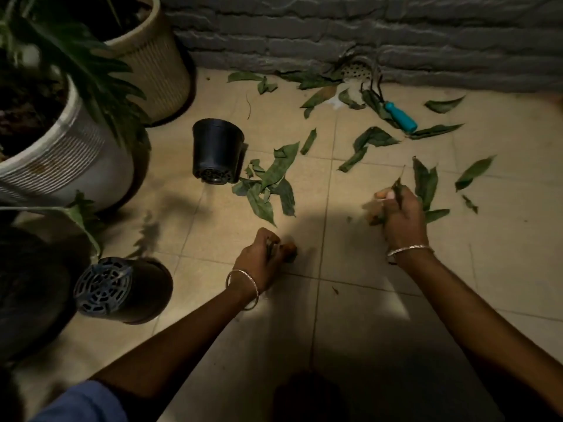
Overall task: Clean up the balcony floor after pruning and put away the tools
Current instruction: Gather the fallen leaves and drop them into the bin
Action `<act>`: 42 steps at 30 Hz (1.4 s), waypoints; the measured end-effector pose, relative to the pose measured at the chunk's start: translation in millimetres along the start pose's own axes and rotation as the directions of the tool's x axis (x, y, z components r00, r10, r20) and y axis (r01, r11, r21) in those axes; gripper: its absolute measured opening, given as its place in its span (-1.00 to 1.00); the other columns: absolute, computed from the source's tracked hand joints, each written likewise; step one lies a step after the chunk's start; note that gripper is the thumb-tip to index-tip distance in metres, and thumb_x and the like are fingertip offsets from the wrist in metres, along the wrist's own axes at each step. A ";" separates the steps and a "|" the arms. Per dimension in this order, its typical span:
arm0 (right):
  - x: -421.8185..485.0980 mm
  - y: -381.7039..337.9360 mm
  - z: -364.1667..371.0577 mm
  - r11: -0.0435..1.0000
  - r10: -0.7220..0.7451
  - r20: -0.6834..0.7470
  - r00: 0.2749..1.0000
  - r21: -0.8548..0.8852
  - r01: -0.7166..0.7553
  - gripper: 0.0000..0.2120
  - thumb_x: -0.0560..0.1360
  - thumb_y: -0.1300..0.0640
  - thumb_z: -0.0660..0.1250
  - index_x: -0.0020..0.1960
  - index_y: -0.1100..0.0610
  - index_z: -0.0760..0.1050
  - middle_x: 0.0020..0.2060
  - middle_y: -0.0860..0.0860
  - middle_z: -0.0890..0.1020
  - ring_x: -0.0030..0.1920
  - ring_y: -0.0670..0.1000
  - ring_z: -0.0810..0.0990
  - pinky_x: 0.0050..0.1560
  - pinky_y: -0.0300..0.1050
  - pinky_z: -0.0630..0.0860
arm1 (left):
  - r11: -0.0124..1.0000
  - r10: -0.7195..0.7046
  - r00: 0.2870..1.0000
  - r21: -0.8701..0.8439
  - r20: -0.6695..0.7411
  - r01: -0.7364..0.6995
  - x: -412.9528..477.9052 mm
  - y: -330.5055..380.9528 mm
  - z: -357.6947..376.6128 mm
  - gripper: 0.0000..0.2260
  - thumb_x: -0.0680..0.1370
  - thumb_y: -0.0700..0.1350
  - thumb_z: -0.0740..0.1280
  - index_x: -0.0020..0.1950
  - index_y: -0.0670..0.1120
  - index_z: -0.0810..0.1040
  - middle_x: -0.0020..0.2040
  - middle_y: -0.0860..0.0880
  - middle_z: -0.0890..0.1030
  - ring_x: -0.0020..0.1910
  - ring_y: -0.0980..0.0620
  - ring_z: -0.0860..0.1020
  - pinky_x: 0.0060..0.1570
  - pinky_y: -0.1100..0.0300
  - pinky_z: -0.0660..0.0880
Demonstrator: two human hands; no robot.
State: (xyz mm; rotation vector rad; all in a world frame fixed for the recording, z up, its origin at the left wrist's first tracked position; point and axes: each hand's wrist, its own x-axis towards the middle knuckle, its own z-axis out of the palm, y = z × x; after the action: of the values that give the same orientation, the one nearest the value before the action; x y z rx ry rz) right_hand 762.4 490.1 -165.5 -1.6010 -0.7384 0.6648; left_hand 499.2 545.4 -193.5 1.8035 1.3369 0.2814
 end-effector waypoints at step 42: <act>-12.5 29.5 -134.5 0.833 0.534 -0.165 0.829 0.271 -0.483 -0.67 0.51 0.42 0.14 0.12 0.12 0.50 -0.22 0.18 0.65 -0.37 0.03 0.54 -0.42 -0.16 0.33 | 0.992 0.087 0.995 0.089 0.047 -0.091 99.0 115.6 113.5 -0.67 0.62 0.02 0.27 0.31 -0.12 0.40 0.02 -0.07 0.57 -0.03 -0.05 0.53 -0.08 0.15 0.44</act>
State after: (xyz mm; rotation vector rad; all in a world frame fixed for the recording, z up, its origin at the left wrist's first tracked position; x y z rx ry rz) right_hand 860.2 392.9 -174.8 -1.6421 -0.0392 0.8885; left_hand 687.2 567.6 -207.1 1.9380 1.2593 0.2315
